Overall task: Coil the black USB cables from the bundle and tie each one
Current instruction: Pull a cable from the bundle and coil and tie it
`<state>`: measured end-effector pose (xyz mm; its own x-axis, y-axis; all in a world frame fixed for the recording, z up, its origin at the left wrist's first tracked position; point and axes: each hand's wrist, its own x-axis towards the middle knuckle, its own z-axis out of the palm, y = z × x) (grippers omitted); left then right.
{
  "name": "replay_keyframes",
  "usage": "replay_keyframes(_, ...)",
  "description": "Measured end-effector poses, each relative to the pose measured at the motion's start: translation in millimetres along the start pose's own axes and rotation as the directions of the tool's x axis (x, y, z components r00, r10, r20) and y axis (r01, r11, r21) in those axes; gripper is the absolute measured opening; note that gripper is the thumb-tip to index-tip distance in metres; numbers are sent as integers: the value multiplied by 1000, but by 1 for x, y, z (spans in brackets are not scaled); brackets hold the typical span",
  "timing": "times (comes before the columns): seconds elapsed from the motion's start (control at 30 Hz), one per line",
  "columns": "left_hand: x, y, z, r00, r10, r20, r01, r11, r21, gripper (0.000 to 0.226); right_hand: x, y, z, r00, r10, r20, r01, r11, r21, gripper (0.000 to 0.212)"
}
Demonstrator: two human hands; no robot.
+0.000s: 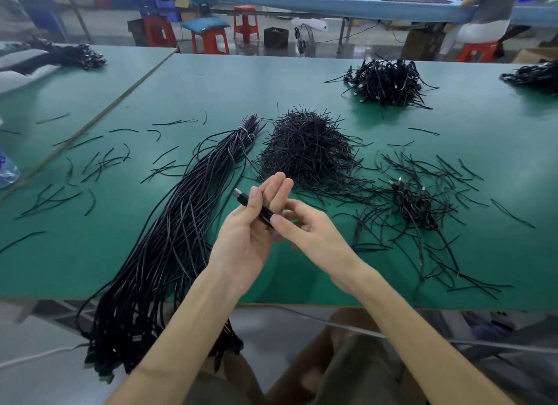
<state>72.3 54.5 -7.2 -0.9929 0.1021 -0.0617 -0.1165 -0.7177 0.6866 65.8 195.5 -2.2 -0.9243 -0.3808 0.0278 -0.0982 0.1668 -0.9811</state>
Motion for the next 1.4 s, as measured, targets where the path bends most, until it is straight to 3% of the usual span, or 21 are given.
replay_keyframes(0.2,-7,-8,2,989,-104,109,85,983,162,37,2,-11,-13,995,64,76,-83,960,267,37)
replay_keyframes(0.4,-9,7,-10,927,-252,278,193,956,220,43,-2,-11,-14,998,50,43,-58,975,213,44)
replay_keyframes(0.67,-10,27,-8,908,-290,301,152,900,408,37,-5,-7,1,998,6,-65,10,968,252,43)
replay_keyframes(0.93,-20,28,-8,921,-308,240,174,874,455,34,-13,0,7,995,-76,-57,85,980,180,39)
replay_keyframes(1.13,-13,20,-16,947,-273,167,150,839,523,35,-12,15,-2,967,-120,-226,115,993,-37,41)
replay_keyframes(1.27,-13,15,-23,963,-247,107,160,843,513,34,-9,16,-6,983,-115,-143,93,984,-150,48)
replay_keyframes(1.4,-14,15,-24,989,-145,37,80,724,685,34,-7,16,-7,989,-115,-94,88,964,-252,55)
